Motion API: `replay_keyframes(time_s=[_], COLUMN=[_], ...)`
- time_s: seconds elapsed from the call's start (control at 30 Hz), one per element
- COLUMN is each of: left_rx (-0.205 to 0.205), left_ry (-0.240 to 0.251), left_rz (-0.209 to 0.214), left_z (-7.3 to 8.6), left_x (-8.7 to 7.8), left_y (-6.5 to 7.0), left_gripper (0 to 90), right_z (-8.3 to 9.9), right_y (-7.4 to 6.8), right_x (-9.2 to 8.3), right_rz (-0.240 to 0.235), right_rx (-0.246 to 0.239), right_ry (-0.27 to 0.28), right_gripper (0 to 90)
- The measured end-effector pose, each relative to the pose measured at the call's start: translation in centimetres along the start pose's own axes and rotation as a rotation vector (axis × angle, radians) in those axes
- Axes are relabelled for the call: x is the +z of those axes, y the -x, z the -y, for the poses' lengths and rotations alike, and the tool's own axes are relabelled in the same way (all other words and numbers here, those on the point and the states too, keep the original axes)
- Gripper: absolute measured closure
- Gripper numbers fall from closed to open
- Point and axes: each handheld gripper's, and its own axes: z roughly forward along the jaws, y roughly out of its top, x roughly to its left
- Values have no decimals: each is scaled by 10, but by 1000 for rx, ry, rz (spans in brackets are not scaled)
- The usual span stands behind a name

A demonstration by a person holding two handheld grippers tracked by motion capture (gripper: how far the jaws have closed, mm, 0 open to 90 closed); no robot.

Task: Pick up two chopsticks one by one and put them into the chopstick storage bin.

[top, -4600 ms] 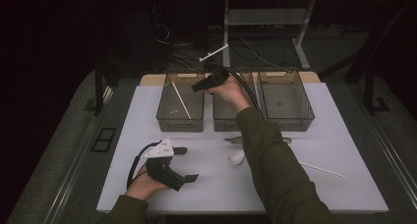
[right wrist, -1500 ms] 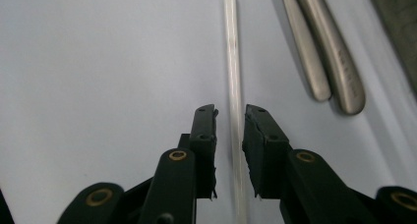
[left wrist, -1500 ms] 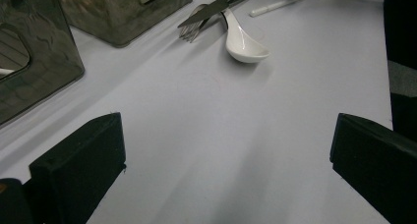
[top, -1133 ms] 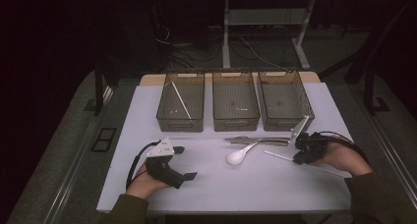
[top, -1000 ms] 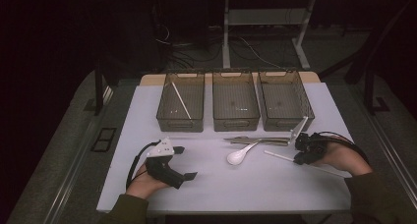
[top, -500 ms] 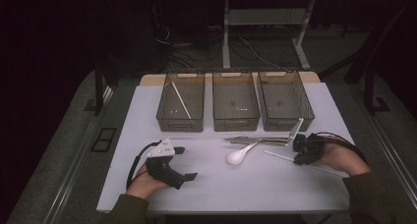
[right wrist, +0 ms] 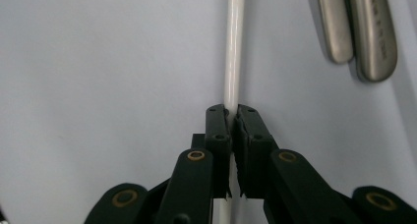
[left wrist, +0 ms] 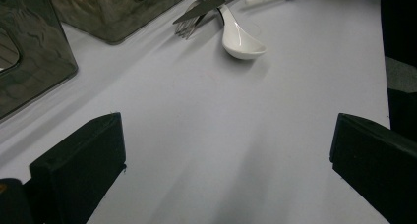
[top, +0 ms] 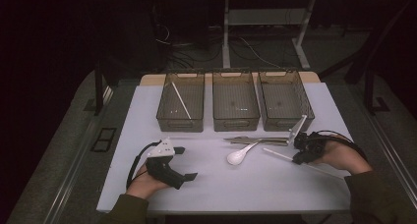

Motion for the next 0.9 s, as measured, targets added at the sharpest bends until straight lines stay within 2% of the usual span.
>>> replay_keyframes(time_s=[0.13,0.3,0.47,0.67,0.9], left_rx=[1,0,-1,-3,-7], left_ry=[1,2,4,5,8], left_rz=[1,-1,-2,-5,-7], left_z=[0,0,0,0,0], left_x=[0,0,0,0,0], left_y=[0,0,0,1,1], left_gripper=[0,0,0,0,0], right_z=[-1,-5,-10,-19,-36], right_y=[0,2,5,9,13], right_x=[-7,-14,-23,-34,-41], right_rz=[-27,-32,-11,-4,2], right_rx=[18,47,92,190,213], right_ry=[80,147,195,260,301], right_gripper=[844,844,845,847,847])
